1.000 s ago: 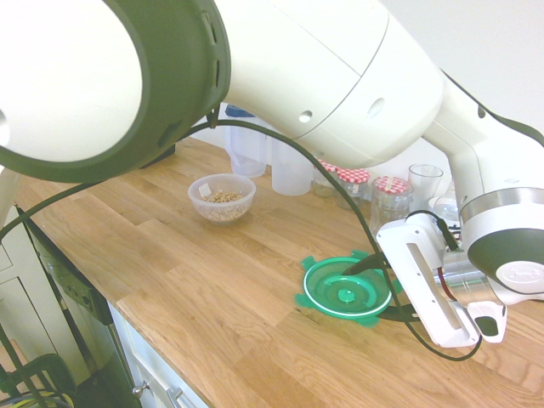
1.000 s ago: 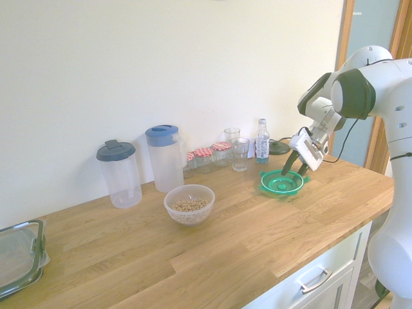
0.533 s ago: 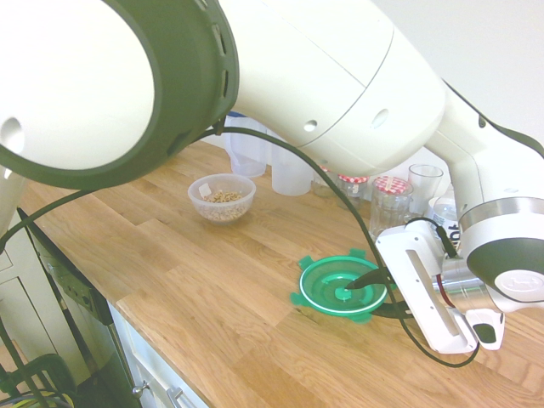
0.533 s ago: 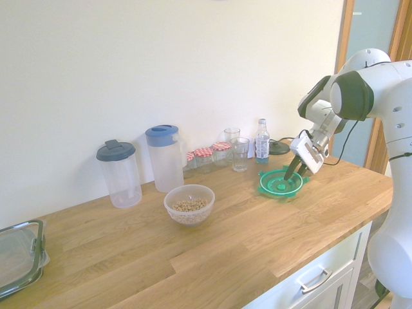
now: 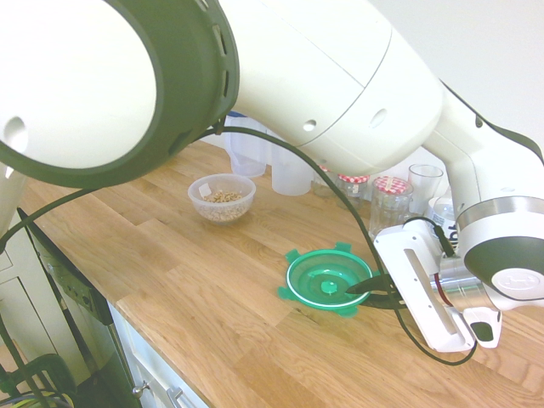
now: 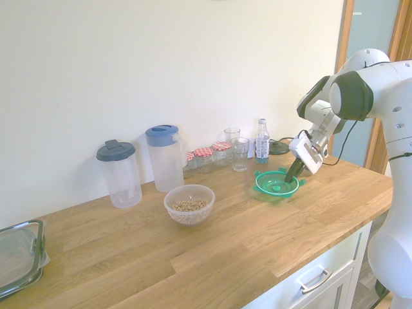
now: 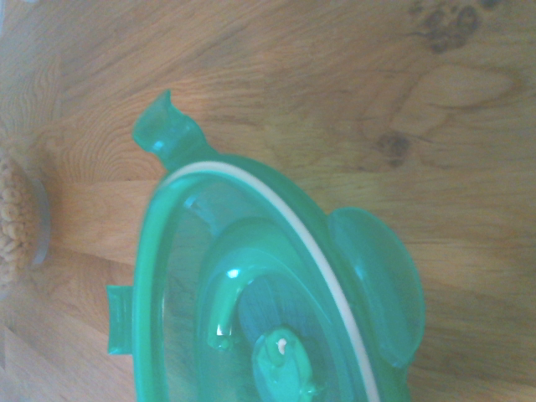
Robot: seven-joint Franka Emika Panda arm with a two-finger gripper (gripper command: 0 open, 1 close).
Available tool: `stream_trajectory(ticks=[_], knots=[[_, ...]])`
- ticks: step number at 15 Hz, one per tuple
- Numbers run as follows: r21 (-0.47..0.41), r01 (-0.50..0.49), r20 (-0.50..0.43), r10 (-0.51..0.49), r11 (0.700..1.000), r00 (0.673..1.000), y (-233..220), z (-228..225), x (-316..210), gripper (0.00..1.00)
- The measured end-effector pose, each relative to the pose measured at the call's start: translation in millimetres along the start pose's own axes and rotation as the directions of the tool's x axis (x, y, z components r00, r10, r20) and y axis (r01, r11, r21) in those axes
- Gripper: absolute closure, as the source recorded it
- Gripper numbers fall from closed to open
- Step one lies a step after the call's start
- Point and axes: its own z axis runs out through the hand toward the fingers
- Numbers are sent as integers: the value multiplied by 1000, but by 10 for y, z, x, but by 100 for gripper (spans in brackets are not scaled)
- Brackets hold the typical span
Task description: Cover the lid of food container
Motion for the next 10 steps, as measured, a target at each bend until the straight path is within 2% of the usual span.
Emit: stream_trajectory(ticks=[3,5,8,10], knots=[[3,-3,-4,3,1000,1000,26,-37,-4,100],[-10,-5,-31,5,1000,1000,-24,-233,-69,100],[-135,-15,-156,-6,991,988,-318,-957,-509,100],[-234,-35,-258,-28,972,966,-618,-1412,-1009,100]])
